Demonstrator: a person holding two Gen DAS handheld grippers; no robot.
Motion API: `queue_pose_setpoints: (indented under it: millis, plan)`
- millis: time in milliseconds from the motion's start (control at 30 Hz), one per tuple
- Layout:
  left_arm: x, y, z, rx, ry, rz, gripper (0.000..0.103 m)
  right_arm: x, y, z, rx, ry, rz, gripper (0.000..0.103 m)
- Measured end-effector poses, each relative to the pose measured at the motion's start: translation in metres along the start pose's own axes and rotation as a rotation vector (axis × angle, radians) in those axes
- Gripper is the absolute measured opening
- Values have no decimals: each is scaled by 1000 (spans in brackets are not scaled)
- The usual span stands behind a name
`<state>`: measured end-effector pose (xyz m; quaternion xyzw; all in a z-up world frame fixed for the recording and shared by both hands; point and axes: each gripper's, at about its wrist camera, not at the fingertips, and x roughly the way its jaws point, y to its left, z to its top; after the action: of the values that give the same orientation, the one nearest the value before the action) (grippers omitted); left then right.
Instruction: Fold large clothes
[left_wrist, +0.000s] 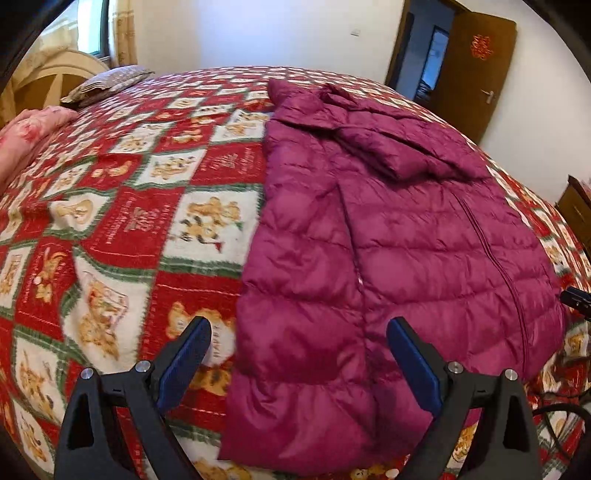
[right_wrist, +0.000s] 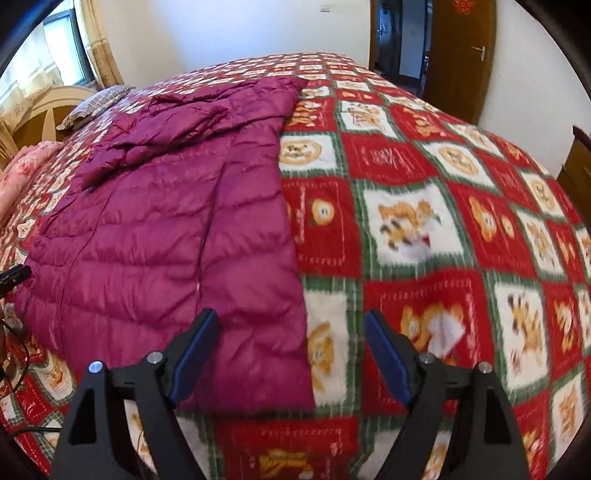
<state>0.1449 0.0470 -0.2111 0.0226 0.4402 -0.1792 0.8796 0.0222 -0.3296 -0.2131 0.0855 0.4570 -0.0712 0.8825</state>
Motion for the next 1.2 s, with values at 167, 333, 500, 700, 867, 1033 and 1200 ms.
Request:
queue_pose_setpoints:
  millis: [167,333,500,700,867,1033,1200]
  plan:
    - [6,-18,-8,87,8,20,67,13,14,-2,-11,23,85,61]
    - [-5,-22,-5,98,11,-21,10,2,25,-8,-64,-4,105,14]
    - [-43,-25,6,113,-68,-64,7,-27,27,-6,-69,-53,142,10]
    - [-117,-20,16,89,-188,-160,6,-84,26,-5,-45,-150,213,9]
    - [-159,-14,29,54,-273,-173,6,-141,32,8,-78,-288,233,9]
    - [-137,-22,85,126,-349,-118,6,-142,38,63,-125,-424,179,9]
    - [-64,-20,156,127,-364,-13,6,-82,43,151,-66,-493,117,9]
